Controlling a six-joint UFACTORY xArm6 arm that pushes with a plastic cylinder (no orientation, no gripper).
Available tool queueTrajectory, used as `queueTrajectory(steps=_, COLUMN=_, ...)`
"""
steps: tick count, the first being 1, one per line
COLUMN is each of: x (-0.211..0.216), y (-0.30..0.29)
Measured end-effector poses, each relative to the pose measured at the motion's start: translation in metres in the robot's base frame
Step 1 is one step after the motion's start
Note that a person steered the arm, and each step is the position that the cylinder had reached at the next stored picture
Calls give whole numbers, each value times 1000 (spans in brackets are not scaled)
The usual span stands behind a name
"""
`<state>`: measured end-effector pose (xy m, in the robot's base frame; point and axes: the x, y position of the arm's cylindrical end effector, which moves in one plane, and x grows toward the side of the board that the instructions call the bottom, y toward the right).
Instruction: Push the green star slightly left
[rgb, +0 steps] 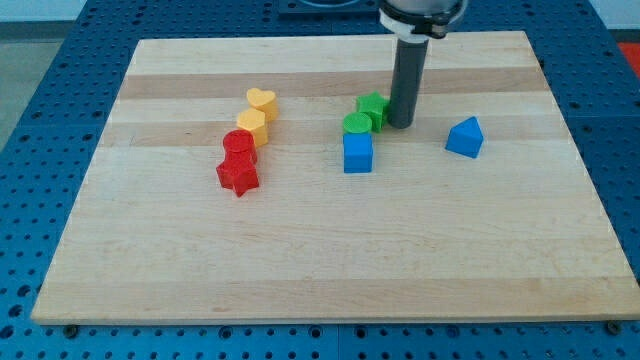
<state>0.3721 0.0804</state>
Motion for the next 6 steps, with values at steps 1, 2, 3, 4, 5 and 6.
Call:
queueTrajectory(steps=1, x=0, y=-8)
queueTrajectory(steps=2, x=0, y=-11)
queueTrajectory(steps=3, x=0, y=-12)
queueTrajectory(steps=4, x=0, y=-12)
queueTrajectory(steps=5, x=0, y=-14)
queueTrajectory(steps=6, x=0, y=-16)
